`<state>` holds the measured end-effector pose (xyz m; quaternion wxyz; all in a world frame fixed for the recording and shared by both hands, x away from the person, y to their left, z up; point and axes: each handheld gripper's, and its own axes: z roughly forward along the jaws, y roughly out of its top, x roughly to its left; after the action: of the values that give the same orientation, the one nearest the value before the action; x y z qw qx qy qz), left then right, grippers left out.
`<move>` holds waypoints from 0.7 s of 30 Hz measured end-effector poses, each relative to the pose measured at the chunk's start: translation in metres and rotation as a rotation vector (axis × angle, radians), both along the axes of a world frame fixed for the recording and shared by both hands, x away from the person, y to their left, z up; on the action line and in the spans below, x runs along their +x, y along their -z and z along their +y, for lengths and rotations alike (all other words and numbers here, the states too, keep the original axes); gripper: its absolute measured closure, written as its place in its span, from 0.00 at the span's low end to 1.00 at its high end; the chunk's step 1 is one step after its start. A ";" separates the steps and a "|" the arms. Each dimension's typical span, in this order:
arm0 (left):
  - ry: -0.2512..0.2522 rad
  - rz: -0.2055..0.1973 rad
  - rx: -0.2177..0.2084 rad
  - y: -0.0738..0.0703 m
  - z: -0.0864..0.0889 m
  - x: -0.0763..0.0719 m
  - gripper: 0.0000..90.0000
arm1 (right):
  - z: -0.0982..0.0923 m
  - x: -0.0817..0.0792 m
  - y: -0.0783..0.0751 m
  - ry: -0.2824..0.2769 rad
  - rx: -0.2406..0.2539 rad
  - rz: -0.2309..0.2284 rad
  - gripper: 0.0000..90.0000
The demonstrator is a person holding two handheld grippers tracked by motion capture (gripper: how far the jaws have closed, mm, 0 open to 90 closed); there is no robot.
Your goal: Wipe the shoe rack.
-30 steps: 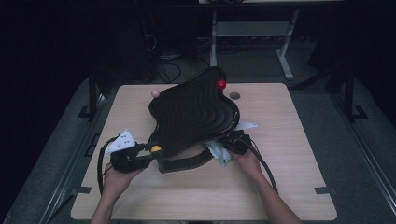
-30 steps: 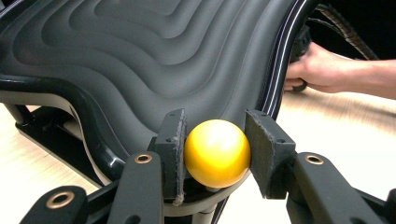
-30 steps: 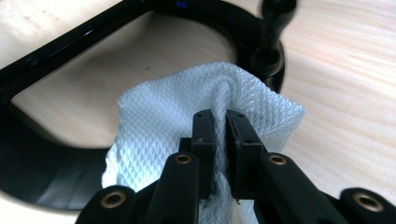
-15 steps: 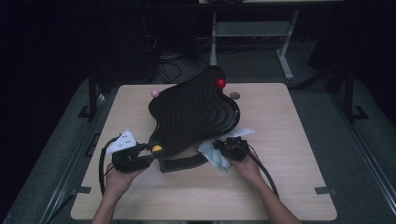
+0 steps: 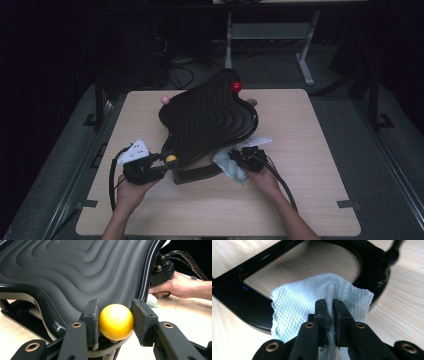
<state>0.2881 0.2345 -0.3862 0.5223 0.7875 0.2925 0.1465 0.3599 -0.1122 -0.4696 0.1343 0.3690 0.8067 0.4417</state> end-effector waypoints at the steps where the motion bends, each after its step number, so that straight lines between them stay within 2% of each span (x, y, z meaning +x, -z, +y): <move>1: -0.001 -0.003 0.005 0.000 -0.001 0.000 0.66 | 0.000 -0.001 0.000 0.007 -0.005 0.000 0.91; 4: -0.005 0.001 0.000 0.000 0.000 0.000 0.66 | 0.004 -0.009 0.001 -0.018 -0.018 0.004 0.91; 5: -0.014 -0.004 -0.003 0.001 0.000 0.000 0.66 | 0.006 -0.015 0.002 -0.035 -0.025 -0.004 0.91; 6: -0.017 -0.003 -0.009 0.001 0.000 0.000 0.66 | 0.012 -0.024 0.003 -0.077 -0.025 -0.007 0.91; 7: -0.018 -0.002 -0.008 0.001 0.000 0.000 0.66 | 0.013 -0.025 0.003 -0.082 -0.038 -0.021 0.91; 9: -0.020 -0.004 -0.007 0.001 -0.001 0.000 0.66 | 0.012 -0.023 0.003 -0.085 -0.034 -0.017 0.91; 10: -0.024 -0.008 -0.002 0.001 -0.003 0.000 0.66 | 0.005 -0.016 0.003 -0.036 -0.038 -0.011 0.91; 11: -0.025 -0.009 -0.001 0.001 -0.004 0.000 0.66 | 0.003 -0.014 0.003 -0.015 -0.030 -0.001 0.91; 13: -0.025 -0.008 -0.004 0.001 -0.004 0.000 0.66 | 0.001 -0.015 0.004 -0.006 -0.015 0.020 0.91; 15: -0.024 -0.008 -0.008 0.001 -0.003 0.001 0.66 | 0.003 -0.017 0.004 -0.012 -0.017 0.022 0.91; 16: -0.030 -0.007 -0.012 0.002 -0.003 0.001 0.67 | 0.010 -0.025 0.005 -0.063 -0.036 0.003 0.91; 18: -0.027 -0.004 -0.018 0.002 -0.002 0.002 0.67 | 0.014 -0.028 0.004 -0.085 -0.067 -0.018 0.91; 19: -0.027 -0.004 -0.018 0.002 -0.002 0.002 0.66 | 0.013 -0.026 0.004 -0.089 -0.066 -0.016 0.91; 21: -0.030 -0.010 -0.014 0.003 -0.005 0.002 0.66 | 0.008 -0.021 0.004 -0.051 -0.062 -0.003 0.91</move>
<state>0.2900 0.2299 -0.3887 0.5272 0.7785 0.3027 0.1562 0.3394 -0.1047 -0.4736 0.1355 0.3435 0.8289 0.4203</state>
